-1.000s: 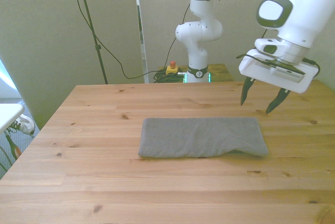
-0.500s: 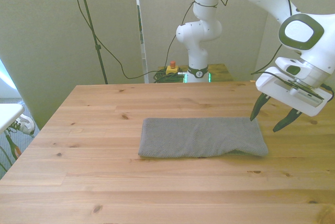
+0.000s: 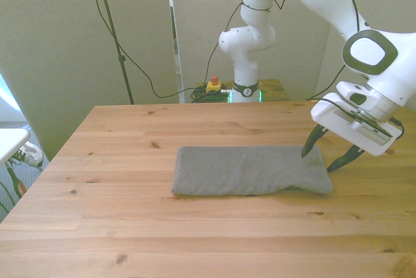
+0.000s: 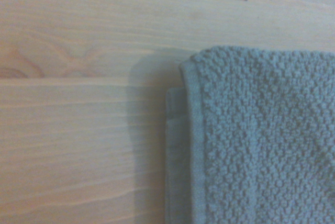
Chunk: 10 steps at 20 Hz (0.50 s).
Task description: Fold the towel
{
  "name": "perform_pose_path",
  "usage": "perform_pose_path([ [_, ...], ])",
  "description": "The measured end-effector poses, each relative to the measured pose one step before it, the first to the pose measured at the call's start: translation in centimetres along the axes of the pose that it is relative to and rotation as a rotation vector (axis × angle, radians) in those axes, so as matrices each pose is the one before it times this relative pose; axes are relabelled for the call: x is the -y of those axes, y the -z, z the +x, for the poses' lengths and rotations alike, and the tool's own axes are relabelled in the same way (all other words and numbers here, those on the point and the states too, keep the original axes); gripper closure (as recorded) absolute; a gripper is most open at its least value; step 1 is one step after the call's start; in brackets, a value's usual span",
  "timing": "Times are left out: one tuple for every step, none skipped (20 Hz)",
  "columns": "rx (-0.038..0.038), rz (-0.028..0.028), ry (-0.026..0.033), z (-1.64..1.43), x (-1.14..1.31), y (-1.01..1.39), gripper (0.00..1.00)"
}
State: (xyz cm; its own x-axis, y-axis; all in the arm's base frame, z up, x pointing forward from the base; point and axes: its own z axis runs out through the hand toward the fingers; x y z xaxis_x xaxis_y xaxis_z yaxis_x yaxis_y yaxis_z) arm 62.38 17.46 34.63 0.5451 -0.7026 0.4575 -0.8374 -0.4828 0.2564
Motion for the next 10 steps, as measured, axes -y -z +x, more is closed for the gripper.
perform_pose_path([
  [-0.00708, -0.00497, -0.00331, 0.374, -0.11, -0.269, 1.0],
  [-0.00693, -0.00702, -0.00398, 0.437, -0.164, -0.389, 1.0],
  [-0.00298, -0.00544, -0.00522, 0.402, -0.14, -0.308, 1.0],
  [-0.001, -0.0045, -0.00513, 0.375, -0.125, -0.274, 1.0],
  [0.00001, -0.0037, -0.00453, 0.313, -0.109, -0.228, 1.0],
  [0.00023, -0.00191, -0.00282, 0.204, -0.081, -0.143, 1.0],
  [0.0002, -0.00134, -0.00181, 0.138, -0.068, -0.106, 1.0],
  [-0.00041, -0.00052, -0.00117, 0.108, -0.065, -0.08, 1.0],
  [-0.0003, -0.00038, -0.00103, 0.101, -0.065, -0.095, 1.0],
  [0.00062, -0.00057, -0.00024, 0.035, -0.043, -0.141, 1.0],
])
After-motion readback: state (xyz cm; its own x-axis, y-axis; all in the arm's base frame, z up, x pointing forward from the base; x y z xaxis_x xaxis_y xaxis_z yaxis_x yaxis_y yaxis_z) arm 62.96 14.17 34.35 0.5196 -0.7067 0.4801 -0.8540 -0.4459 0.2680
